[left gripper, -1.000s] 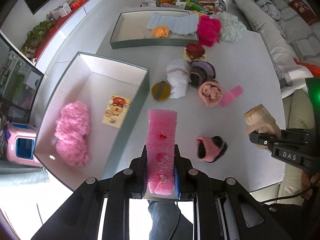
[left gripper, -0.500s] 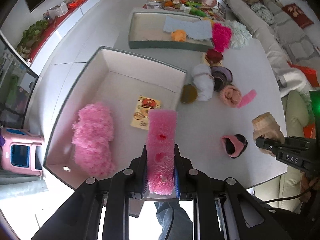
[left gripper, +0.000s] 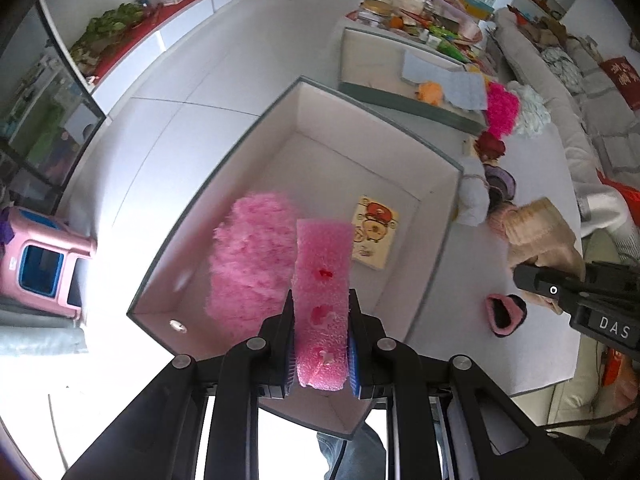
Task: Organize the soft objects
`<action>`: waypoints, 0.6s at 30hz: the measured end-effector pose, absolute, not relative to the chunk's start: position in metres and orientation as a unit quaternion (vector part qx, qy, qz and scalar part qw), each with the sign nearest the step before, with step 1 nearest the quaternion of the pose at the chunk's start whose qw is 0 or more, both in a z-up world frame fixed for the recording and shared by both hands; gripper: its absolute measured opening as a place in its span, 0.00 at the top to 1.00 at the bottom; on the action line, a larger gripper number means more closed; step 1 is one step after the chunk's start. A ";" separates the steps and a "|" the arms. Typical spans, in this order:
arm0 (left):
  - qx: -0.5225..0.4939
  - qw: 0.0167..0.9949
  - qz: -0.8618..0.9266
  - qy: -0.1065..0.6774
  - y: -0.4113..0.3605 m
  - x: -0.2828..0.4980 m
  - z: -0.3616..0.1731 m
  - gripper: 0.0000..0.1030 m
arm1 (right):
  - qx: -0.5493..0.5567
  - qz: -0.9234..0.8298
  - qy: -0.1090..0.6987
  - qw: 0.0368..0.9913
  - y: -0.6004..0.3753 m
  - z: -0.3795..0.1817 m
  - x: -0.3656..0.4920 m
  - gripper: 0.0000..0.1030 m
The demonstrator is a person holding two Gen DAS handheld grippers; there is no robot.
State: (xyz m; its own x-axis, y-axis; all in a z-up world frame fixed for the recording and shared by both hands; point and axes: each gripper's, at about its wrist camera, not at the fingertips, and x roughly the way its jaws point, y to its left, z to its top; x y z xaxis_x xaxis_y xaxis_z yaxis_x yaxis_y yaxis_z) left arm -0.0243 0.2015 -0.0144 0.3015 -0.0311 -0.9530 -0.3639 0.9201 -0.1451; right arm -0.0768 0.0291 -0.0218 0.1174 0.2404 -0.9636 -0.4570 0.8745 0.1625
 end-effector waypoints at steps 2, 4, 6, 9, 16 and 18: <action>-0.173 0.788 0.110 0.580 0.205 -0.028 -0.016 0.80 | -0.102 0.249 0.618 0.739 0.047 -0.019 -0.079 0.79; -0.181 0.788 0.111 0.578 0.208 -0.031 -0.017 0.80 | -0.119 0.262 0.613 0.735 0.065 -0.016 -0.081 0.79; -0.183 0.789 0.113 0.576 0.211 -0.033 -0.018 0.80 | -0.132 0.274 0.610 0.732 0.081 -0.015 -0.083 0.79; -0.186 0.788 0.117 0.575 0.215 -0.036 -0.020 0.80 | -0.149 0.285 0.607 0.727 0.099 -0.013 -0.087 0.79; -0.193 0.787 0.119 0.573 0.222 -0.034 -0.024 0.80 | -0.173 0.295 0.607 0.717 0.118 -0.014 -0.095 0.79; -0.191 0.787 0.119 0.575 0.221 -0.033 -0.025 0.80 | -0.178 0.297 0.607 0.716 0.120 -0.014 -0.097 0.79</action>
